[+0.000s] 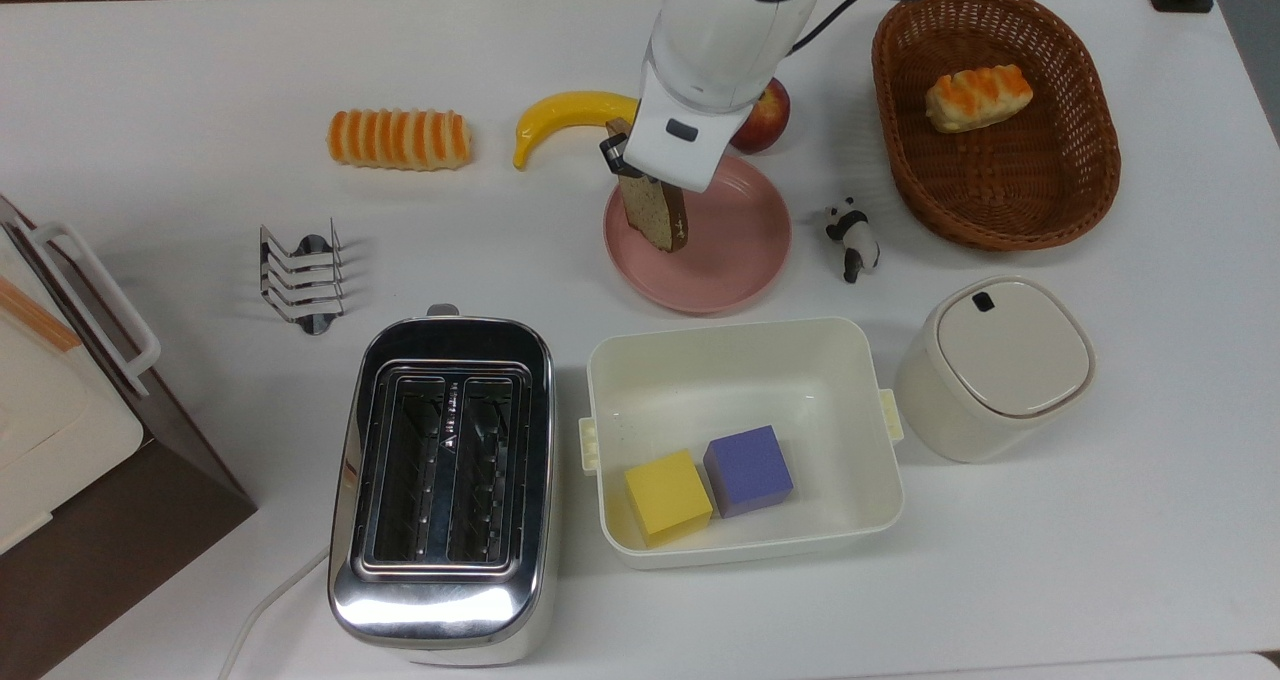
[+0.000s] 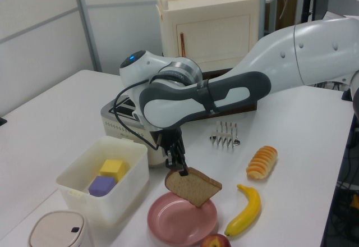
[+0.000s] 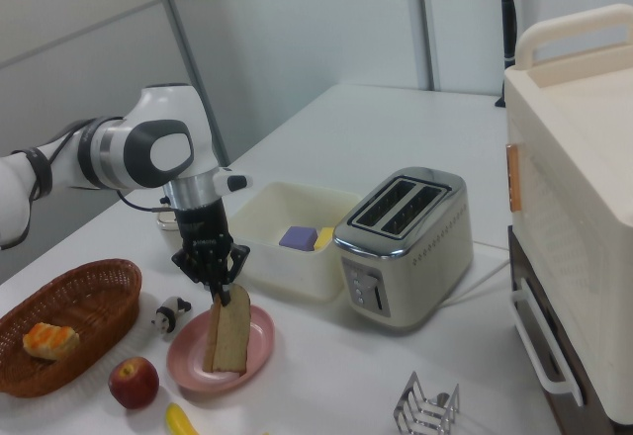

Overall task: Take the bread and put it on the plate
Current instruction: 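Carry the bread slice over the pink plate and lower it down, then open the gripper to release the bread onto the plate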

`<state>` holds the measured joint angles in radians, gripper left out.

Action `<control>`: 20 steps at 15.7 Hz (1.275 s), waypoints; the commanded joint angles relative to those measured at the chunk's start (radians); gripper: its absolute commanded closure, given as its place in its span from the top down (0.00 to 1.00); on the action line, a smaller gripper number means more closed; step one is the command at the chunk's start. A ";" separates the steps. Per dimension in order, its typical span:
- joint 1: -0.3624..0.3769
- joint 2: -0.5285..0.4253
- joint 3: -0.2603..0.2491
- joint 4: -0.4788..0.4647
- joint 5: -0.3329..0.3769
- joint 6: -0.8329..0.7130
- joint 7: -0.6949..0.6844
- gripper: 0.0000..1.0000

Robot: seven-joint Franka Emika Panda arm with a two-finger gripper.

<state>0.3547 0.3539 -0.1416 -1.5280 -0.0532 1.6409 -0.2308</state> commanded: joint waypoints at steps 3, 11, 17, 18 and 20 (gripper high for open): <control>0.030 0.011 -0.016 -0.017 -0.039 0.027 0.094 1.00; 0.073 -0.009 -0.007 0.014 -0.030 0.005 0.244 1.00; 0.057 -0.021 -0.009 0.038 -0.023 -0.016 0.245 1.00; 0.047 -0.030 -0.010 0.041 -0.022 -0.016 0.246 1.00; -0.006 -0.070 -0.007 0.042 -0.013 -0.015 0.248 1.00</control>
<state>0.4015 0.3516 -0.1452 -1.4794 -0.0730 1.6407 -0.0017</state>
